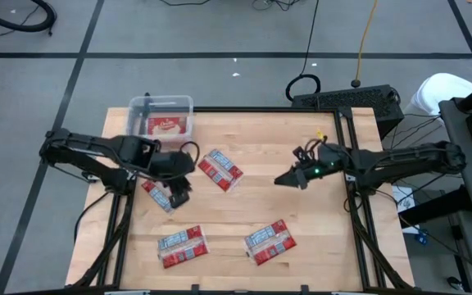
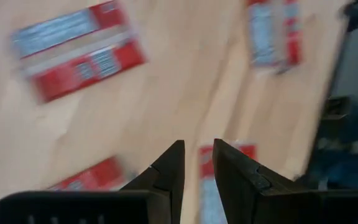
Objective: Sort popcorn bags into baskets
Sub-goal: Put the popcorn pack into the transparent bin
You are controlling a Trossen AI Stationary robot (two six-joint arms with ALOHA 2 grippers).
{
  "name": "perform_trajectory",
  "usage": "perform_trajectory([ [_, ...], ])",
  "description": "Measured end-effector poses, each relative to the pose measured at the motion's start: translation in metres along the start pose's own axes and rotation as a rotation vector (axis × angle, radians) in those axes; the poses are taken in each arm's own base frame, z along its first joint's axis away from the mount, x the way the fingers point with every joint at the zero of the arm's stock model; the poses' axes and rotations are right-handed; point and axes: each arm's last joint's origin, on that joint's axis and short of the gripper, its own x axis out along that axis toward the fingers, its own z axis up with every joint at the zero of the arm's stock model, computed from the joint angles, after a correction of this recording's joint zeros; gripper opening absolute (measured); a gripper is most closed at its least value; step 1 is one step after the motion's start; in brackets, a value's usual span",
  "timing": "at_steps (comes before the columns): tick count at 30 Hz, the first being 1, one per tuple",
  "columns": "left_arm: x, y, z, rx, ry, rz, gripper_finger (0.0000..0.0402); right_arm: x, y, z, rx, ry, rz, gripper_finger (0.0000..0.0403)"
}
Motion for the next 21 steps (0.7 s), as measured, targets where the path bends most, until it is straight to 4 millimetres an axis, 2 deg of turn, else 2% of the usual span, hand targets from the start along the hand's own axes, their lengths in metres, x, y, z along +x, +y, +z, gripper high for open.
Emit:
perform_trajectory([
  [6,0.039,-0.025,-0.004,0.02,-0.205,-0.247,0.0087,0.003,0.021,-0.028,0.032,0.073,-0.028,0.0171],
  [13,0.077,-0.037,-0.021,-0.043,-0.344,-0.296,0.0088,0.001,0.05,-0.049,0.007,0.265,-0.326,0.0171],
  [16,0.086,-0.043,-0.028,-0.053,-0.361,-0.293,0.0088,0.005,0.048,-0.06,0.09,0.371,-0.481,0.0171],
  [21,0.092,-0.053,-0.041,-0.012,-0.33,-0.278,0.0088,0.023,0.038,-0.082,0.22,0.491,-0.607,0.0171],
])
